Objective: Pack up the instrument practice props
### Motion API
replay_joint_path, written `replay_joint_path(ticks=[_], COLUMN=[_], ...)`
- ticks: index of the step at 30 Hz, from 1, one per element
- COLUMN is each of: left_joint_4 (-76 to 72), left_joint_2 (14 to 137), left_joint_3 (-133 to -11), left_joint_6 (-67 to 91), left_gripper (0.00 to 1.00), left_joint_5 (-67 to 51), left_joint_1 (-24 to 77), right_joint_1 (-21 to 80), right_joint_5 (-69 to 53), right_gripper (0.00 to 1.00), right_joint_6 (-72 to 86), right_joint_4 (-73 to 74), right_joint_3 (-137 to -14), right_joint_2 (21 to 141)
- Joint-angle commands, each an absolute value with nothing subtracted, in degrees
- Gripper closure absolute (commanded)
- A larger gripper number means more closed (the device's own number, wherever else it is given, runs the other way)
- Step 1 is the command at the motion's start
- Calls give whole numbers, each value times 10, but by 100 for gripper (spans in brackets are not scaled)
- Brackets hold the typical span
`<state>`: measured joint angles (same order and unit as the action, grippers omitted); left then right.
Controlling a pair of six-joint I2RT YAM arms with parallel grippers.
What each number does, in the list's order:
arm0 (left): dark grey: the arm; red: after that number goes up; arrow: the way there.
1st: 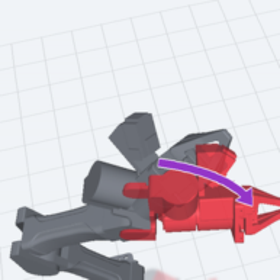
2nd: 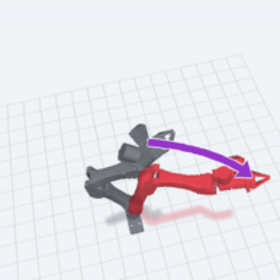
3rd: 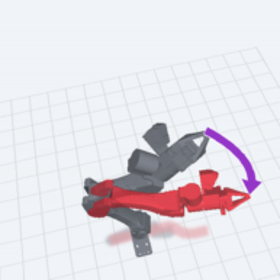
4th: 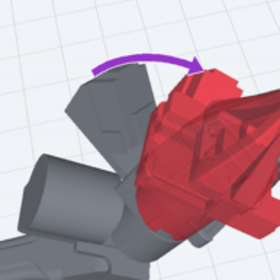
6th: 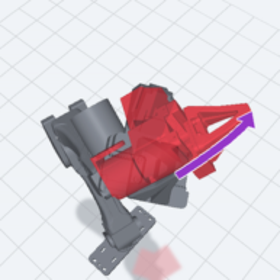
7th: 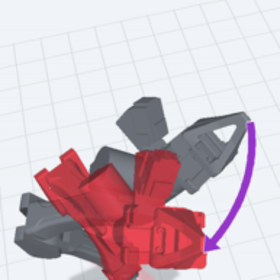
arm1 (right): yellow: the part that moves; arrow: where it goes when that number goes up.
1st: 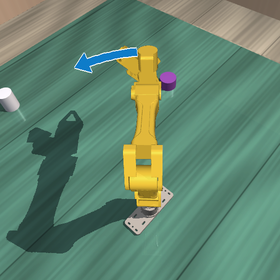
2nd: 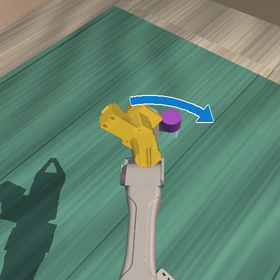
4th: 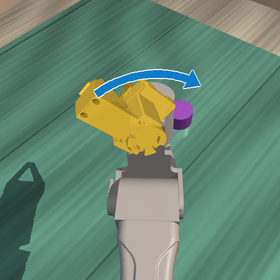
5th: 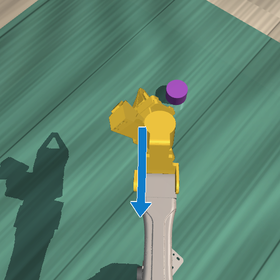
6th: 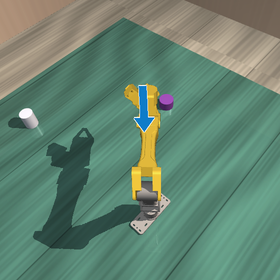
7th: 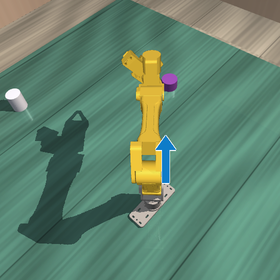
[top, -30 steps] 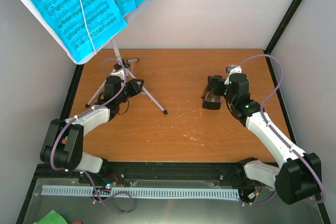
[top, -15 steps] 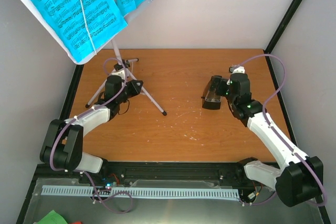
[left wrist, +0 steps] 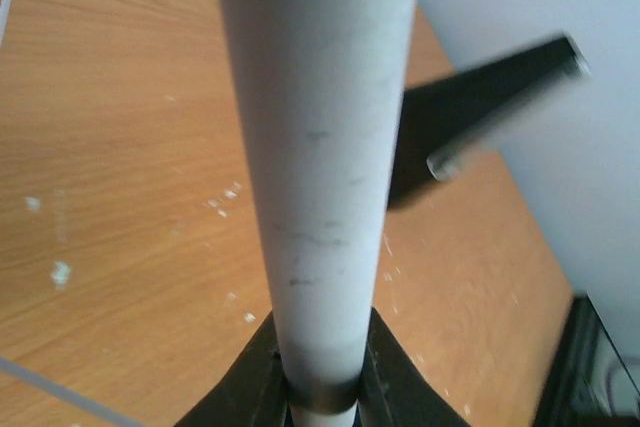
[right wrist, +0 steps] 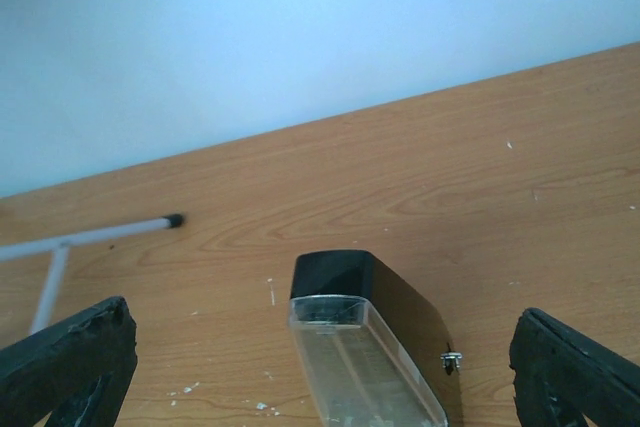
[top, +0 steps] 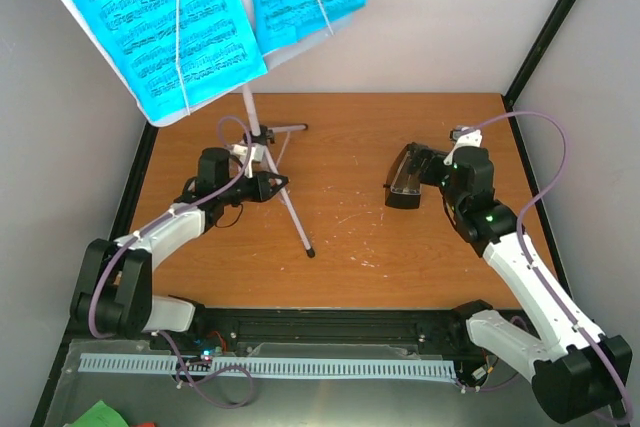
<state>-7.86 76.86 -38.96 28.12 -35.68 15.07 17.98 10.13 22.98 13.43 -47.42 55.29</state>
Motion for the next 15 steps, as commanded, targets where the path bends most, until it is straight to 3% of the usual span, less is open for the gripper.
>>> replay_joint_path(ticks=[1, 8, 11, 12, 13, 15], left_joint_4=[-49, -1, 7, 3, 1, 2], left_joint_2=[784, 873, 876, 869, 858, 832], left_joint_3=[-450, -518, -527, -524, -519, -513], left_joint_6=[155, 97, 91, 94, 97, 98], left_gripper=[100, 100, 98, 91, 71, 45], left_joint_5=[-538, -645, -630, -620, -606, -576], left_joint_1=[156, 156, 156, 156, 156, 156], right_joint_1=[175, 175, 178, 180, 185, 202], right_joint_5=[65, -48, -135, -163, -187, -223], right_gripper=[0, 2, 4, 4, 4, 4], right_joint_6=[228, 205, 188, 183, 176, 162], right_joint_4=[123, 97, 58, 43, 28, -2], right_joint_3=[-456, -442, -433, -432, -432, -435], right_joint_2=[524, 507, 507, 507, 509, 515])
